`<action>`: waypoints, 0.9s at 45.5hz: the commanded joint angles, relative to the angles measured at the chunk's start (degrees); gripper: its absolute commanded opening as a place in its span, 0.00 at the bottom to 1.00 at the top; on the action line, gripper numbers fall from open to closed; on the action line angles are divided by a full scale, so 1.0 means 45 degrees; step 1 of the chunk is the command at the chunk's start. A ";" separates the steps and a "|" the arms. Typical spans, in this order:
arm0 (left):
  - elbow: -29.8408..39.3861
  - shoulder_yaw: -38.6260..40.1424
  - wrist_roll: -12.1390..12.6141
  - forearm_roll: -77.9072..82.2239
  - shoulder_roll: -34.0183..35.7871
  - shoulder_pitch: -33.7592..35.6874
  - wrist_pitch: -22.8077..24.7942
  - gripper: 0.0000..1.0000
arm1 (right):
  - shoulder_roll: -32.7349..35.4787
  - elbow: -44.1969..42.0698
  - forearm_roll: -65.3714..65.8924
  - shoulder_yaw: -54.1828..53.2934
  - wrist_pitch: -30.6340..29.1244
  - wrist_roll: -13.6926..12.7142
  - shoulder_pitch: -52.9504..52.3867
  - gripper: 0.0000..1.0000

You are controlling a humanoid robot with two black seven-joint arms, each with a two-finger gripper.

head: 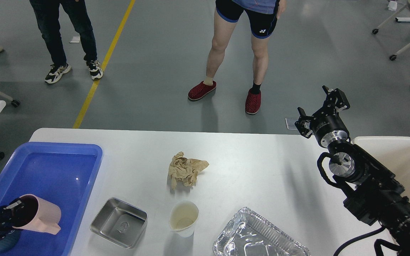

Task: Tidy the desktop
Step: 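Lower the pink mug into the blue bin and release it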

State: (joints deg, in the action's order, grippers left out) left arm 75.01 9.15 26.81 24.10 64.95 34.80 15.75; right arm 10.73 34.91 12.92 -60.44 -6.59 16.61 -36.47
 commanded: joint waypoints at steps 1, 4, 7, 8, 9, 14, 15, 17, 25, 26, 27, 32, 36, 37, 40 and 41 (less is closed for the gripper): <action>-0.0028 -0.0021 0.0000 0.0016 -0.0039 -0.0233 -0.0198 0.01 | -0.0001 -0.0003 0.0000 -0.0007 0.0000 0.0000 0.0000 1.00; -0.0028 -0.0021 0.0000 -0.0003 -0.0039 -0.0292 -0.0237 0.01 | -0.0001 -0.0022 0.0000 -0.0007 0.0000 0.0000 0.0000 1.00; -0.0028 -0.0021 0.0000 -0.0023 -0.0039 -0.0292 -0.0257 0.02 | -0.0020 -0.0022 0.0000 -0.0007 0.0000 0.0000 0.0000 1.00; -0.0047 -0.0021 0.0000 -0.0023 -0.0039 -0.0292 -0.0257 0.03 | -0.0001 -0.0023 0.0000 -0.0007 0.0000 0.0000 0.0000 1.00; -0.0047 -0.0002 0.0000 -0.0042 -0.0039 -0.0292 -0.0257 0.04 | -0.0020 -0.0003 0.0000 -0.0007 0.0000 0.0000 0.0000 1.00; -0.0086 0.0017 -0.0020 -0.0062 -0.0039 -0.0292 -0.0257 0.11 | -0.0001 -0.0003 0.0000 -0.0007 0.0000 0.0000 0.0000 1.00; -0.0086 0.0018 -0.0020 -0.0062 -0.0039 -0.0292 -0.0257 0.12 | -0.0001 -0.0003 0.0000 -0.0007 0.0000 0.0000 0.0000 1.00; -0.0086 -0.0002 -0.0039 -0.0101 -0.0058 -0.0292 -0.0257 0.16 | -0.0001 -0.0003 0.0000 -0.0007 0.0000 0.0000 0.0000 1.00; -0.0086 0.0056 -0.0059 -0.0120 -0.0214 -0.0292 -0.0296 0.38 | -0.0020 -0.0003 0.0000 -0.0007 0.0000 0.0000 0.0000 1.00; -0.0086 0.0076 -0.0059 -0.0120 -0.0214 -0.0292 -0.0296 0.42 | -0.0020 -0.0003 0.0000 -0.0007 0.0000 0.0000 0.0000 1.00; -0.0086 0.0096 -0.0059 -0.0120 -0.0214 -0.0272 -0.0296 0.46 | -0.0020 -0.0003 0.0000 -0.0007 0.0000 0.0000 0.0000 1.00; -0.0106 0.0115 -0.0078 -0.0120 -0.0214 -0.0272 -0.0549 0.59 | -0.0020 -0.0003 0.0000 -0.0007 0.0000 0.0000 0.0000 1.00; -0.0106 0.0135 -0.0078 -0.0120 -0.0214 -0.0272 -0.1018 0.72 | -0.0020 -0.0022 0.0000 -0.0007 0.0000 0.0000 0.0000 1.00; -0.0106 0.0135 -0.0078 -0.0120 -0.0214 -0.0272 -0.1096 0.75 | -0.0020 -0.0023 0.0000 -0.0007 0.0000 0.0000 0.0000 1.00; -0.0106 0.0135 -0.0098 -0.0120 -0.0214 -0.0233 -0.1175 0.82 | -0.0020 -0.0023 0.0000 -0.0007 0.0000 0.0000 0.0000 1.00; -0.0106 0.0154 -0.0117 -0.0120 -0.0214 -0.0233 -0.1156 0.84 | -0.0020 -0.0023 0.0000 -0.0007 0.0000 0.0000 0.0000 1.00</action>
State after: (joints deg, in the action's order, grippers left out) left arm 74.53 9.73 26.43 23.56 63.98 33.59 11.30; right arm 10.64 34.89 12.92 -60.47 -6.59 16.61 -36.48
